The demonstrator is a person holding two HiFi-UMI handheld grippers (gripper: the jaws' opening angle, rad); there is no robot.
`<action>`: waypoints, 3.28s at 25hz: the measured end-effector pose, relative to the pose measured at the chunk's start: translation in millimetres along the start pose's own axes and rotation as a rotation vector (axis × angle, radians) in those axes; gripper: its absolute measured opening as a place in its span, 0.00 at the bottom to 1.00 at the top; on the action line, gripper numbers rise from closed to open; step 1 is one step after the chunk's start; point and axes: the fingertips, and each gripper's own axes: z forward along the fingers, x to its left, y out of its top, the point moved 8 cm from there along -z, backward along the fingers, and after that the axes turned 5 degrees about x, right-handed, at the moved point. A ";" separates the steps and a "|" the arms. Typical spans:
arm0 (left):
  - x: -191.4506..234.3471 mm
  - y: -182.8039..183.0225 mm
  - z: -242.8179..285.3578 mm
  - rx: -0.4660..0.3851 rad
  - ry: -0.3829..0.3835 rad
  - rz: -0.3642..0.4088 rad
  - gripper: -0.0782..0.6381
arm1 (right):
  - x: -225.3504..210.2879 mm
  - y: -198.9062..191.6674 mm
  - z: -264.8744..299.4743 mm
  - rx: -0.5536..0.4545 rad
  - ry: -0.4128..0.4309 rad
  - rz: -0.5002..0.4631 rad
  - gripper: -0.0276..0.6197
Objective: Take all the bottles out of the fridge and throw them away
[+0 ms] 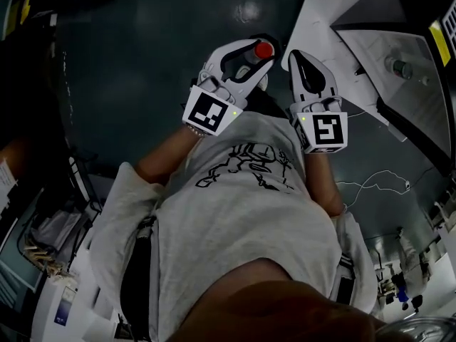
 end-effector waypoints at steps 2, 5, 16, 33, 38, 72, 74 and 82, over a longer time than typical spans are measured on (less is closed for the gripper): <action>0.2 -8.1 0.1 -0.023 0.001 0.005 0.32 | 2.3 -6.7 2.4 0.007 -0.001 0.004 0.06; -0.2 -22.7 2.8 -0.033 0.000 0.007 0.32 | 5.4 -19.2 6.5 0.015 -0.003 0.011 0.06; 1.7 -77.2 12.1 -0.025 0.001 -0.025 0.32 | 13.3 -83.6 30.8 0.082 0.023 0.055 0.06; -3.0 -193.7 43.4 0.017 -0.007 0.024 0.32 | 19.0 -194.9 68.5 0.160 0.047 0.097 0.06; -5.6 -231.2 55.9 0.042 -0.015 0.025 0.32 | 20.4 -234.7 80.4 0.173 0.051 0.118 0.06; -3.1 -403.5 136.6 0.104 -0.026 -0.002 0.32 | 0.7 -396.8 136.4 0.202 -0.107 0.183 0.06; -1.5 -403.1 136.4 0.101 -0.025 -0.005 0.32 | 1.3 -395.1 135.8 0.194 -0.111 0.189 0.06; 1.0 -391.9 134.2 0.103 -0.022 -0.003 0.32 | 4.3 -380.3 125.8 0.199 -0.085 0.171 0.06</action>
